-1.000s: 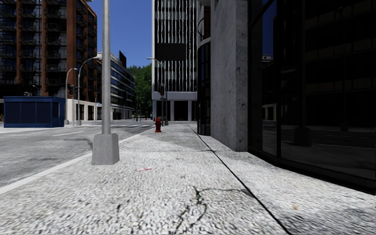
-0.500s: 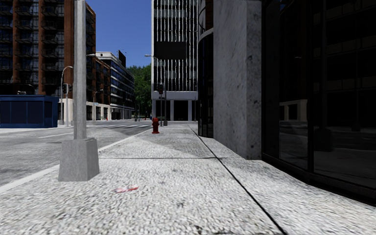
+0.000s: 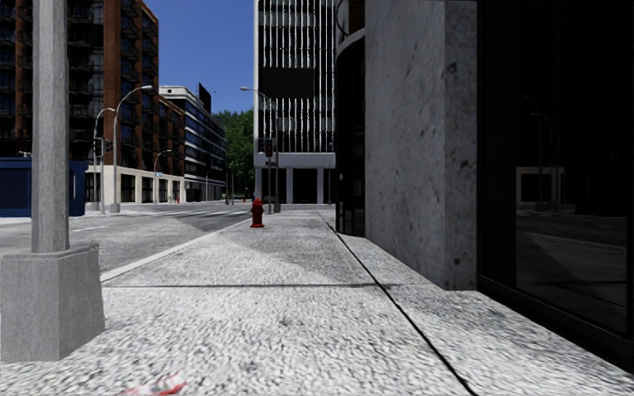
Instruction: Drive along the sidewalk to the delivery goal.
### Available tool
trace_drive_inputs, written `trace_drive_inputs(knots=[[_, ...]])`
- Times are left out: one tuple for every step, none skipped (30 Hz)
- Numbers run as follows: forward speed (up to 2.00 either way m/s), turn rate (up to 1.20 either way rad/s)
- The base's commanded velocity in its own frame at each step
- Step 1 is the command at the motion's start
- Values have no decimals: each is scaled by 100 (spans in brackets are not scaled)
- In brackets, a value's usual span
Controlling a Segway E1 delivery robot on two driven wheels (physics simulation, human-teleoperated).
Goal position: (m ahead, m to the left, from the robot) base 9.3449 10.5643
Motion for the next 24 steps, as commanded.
trace_drive_inputs(knots=[[158,0],[158,0],[158,0],[158,0],[158,0],[158,0],[158,0],[158,0],[158,0],[158,0],[158,0],[158,0],[158,0],[158,0],[158,0],[158,0],[158,0],[158,0],[158,0],[158,0],[158,0],[158,0],[158,0],[158,0]])
